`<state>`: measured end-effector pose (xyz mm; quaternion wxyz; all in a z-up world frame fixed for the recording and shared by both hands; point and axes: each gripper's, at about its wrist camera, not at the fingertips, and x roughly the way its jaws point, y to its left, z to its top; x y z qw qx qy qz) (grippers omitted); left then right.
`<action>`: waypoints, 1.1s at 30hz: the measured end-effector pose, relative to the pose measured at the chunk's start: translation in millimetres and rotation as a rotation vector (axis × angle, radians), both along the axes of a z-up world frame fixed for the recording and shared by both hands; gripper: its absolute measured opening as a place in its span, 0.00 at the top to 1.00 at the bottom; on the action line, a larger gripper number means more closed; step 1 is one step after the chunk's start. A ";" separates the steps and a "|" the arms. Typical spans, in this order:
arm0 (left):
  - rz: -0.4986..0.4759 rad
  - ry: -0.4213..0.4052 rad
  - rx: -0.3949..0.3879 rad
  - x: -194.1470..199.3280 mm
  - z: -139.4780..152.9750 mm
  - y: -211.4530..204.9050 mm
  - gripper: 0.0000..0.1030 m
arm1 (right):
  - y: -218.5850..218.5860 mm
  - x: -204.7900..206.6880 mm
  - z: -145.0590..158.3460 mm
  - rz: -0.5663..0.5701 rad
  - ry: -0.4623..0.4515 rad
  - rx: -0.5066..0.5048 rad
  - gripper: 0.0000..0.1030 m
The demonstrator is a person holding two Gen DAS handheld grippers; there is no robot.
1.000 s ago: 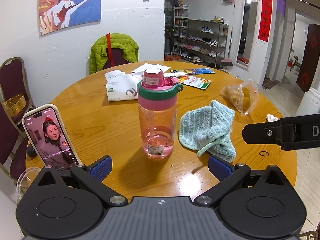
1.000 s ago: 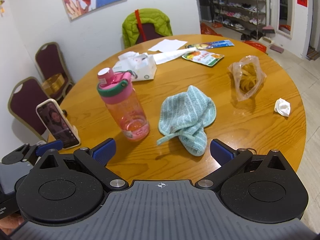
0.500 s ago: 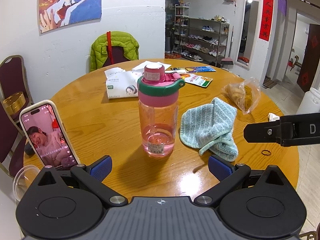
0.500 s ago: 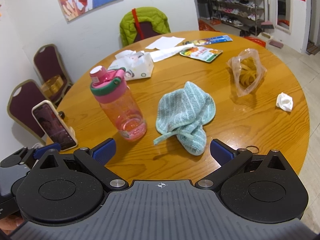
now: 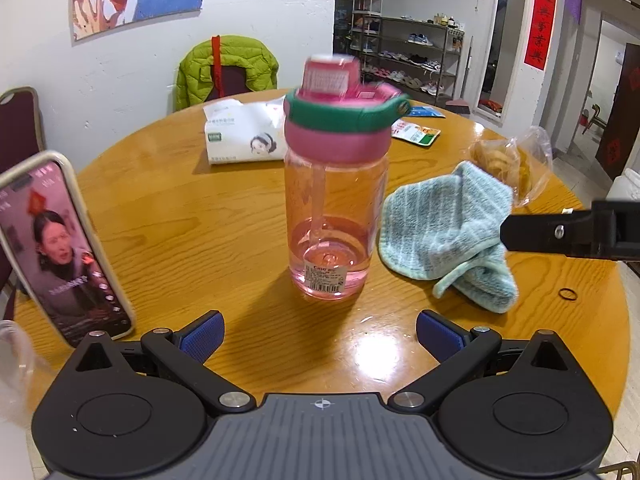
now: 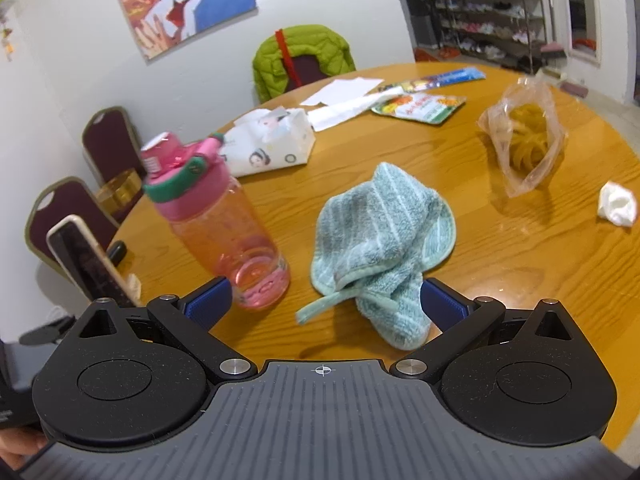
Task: Clean container
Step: 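Grasp the pink bottle with the left tool while the right tool grasps the striped towel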
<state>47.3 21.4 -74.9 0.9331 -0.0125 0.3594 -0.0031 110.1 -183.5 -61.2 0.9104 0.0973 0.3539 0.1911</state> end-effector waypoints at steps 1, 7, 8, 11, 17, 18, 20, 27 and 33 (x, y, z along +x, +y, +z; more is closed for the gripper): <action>-0.001 -0.007 -0.009 2.6 -3.4 2.7 0.01 | -0.1 2.7 -2.7 -0.004 -0.005 0.009 0.00; -0.010 -0.045 -0.071 19.1 -22.1 19.0 0.02 | -0.7 19.1 -19.2 -0.031 -0.035 0.061 0.00; -0.015 -0.049 -0.088 22.4 -24.3 21.8 0.03 | -0.8 21.8 -22.0 -0.035 -0.040 0.069 0.00; -0.023 -0.053 -0.142 31.5 -31.1 30.0 0.04 | -1.1 30.0 -30.2 -0.048 -0.055 0.095 0.00; -0.006 -0.094 -0.084 37.7 -35.2 29.3 0.03 | -1.8 46.4 -46.7 -0.074 -0.086 0.147 0.00; 0.004 -0.094 -0.069 38.5 -35.7 28.0 0.03 | -1.9 49.1 -49.5 -0.079 -0.091 0.156 0.00; 0.020 -0.090 -0.053 40.3 -36.0 25.8 0.03 | -2.1 54.5 -55.0 -0.087 -0.101 0.174 0.00; 0.040 -0.119 -0.040 37.4 -34.3 21.8 0.02 | -1.8 55.6 -52.7 -0.066 -0.158 0.164 0.00; -0.010 -0.132 -0.095 31.3 -43.1 25.4 0.02 | -4.5 36.1 -38.7 -0.119 -0.319 0.160 0.00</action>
